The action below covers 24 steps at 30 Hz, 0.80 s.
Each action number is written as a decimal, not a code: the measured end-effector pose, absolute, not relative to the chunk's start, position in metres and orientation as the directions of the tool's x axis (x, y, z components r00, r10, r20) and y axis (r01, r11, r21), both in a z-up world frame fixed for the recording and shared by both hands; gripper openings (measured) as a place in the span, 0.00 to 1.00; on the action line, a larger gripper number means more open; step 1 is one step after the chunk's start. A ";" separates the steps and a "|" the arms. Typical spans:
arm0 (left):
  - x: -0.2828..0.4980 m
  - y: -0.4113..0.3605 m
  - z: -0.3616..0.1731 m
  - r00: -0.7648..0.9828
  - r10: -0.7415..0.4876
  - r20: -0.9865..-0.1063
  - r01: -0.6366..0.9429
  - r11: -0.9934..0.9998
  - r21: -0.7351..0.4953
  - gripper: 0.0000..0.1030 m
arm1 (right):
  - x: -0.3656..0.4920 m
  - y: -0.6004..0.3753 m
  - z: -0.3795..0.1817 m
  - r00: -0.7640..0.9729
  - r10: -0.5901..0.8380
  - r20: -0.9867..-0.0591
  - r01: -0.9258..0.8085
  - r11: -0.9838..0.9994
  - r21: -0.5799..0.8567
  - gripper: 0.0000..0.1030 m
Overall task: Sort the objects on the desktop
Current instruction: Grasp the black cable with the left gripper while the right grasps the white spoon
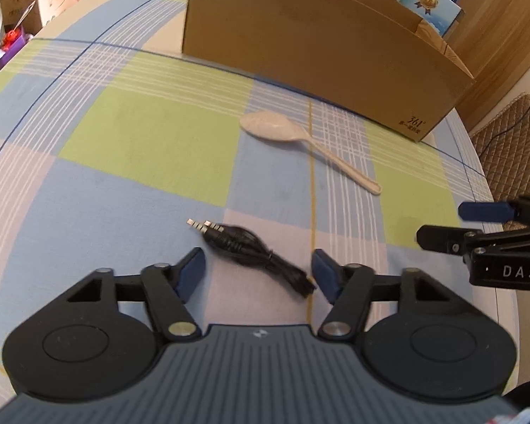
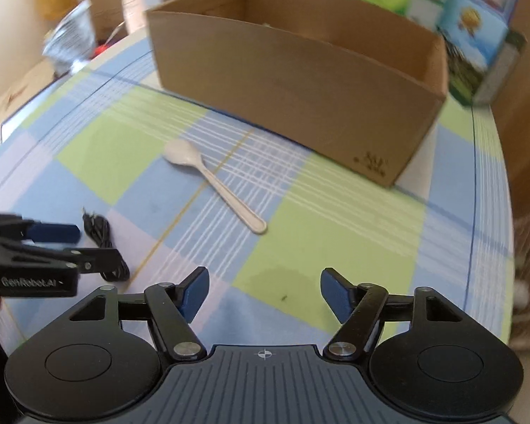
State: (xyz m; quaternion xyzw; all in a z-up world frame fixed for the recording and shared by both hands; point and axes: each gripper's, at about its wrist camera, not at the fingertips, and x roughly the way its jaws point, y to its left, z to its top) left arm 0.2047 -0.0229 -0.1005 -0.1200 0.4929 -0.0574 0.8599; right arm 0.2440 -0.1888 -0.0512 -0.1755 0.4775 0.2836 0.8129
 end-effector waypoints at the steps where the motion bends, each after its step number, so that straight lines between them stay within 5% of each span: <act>1: 0.206 -0.025 -0.100 0.508 -0.216 -0.834 -0.004 0.968 -0.253 0.44 | 0.244 -0.190 -0.052 0.380 0.294 -0.877 -0.624 0.781 -0.008 0.65; 4: 0.208 -0.030 -0.100 0.491 -0.215 -0.844 0.072 0.976 -0.207 0.27 | 0.243 -0.191 -0.054 0.375 0.296 -0.879 -0.630 0.777 -0.007 0.65; 11: 0.205 -0.025 -0.097 0.470 -0.246 -0.848 0.206 0.964 -0.165 0.09 | 0.240 -0.186 -0.056 0.365 0.310 -0.878 -0.637 0.771 0.007 0.65; 24: 0.232 0.002 -0.090 0.500 -0.237 -0.833 0.195 0.968 -0.158 0.06 | 0.249 -0.166 -0.058 0.359 0.370 -0.857 -0.696 0.718 0.018 0.61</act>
